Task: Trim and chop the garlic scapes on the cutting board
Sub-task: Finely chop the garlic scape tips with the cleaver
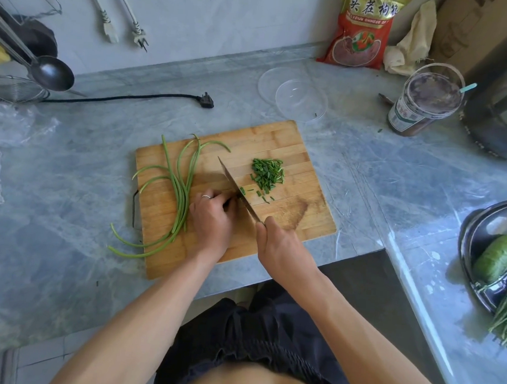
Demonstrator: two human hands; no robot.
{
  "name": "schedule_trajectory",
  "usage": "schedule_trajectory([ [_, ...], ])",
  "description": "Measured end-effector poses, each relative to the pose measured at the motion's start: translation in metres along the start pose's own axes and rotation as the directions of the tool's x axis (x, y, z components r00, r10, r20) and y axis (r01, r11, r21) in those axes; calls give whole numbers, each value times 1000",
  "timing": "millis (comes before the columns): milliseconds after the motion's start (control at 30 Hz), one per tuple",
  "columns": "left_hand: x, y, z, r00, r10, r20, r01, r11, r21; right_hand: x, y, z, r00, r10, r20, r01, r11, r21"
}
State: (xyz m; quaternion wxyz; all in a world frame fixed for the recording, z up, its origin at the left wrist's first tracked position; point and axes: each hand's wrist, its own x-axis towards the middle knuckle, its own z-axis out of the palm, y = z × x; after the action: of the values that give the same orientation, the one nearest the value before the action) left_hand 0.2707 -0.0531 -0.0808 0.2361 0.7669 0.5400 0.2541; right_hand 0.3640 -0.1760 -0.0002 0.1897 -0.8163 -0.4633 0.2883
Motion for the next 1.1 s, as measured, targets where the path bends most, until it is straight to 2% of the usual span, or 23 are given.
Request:
schedule_trajectory([
  [300,-1,-1,1,1000,-2,-2,2,1000,-4,-11,5,-2,1000,-3,24,6,994,-110],
  [600,-2,0,3,1000,-3,-23,3,1000,0,-3,-4,-13,997,26,67,-25,999,-22],
  [800,-2,2,5,998,-60,1,60,998,14,11,-14,-9,999,12,51,-8,997,-76],
  [1100,-1,-1,5,999,-41,-7,41,999,2,1,-2,-9,999,50,8,-51,998,29],
])
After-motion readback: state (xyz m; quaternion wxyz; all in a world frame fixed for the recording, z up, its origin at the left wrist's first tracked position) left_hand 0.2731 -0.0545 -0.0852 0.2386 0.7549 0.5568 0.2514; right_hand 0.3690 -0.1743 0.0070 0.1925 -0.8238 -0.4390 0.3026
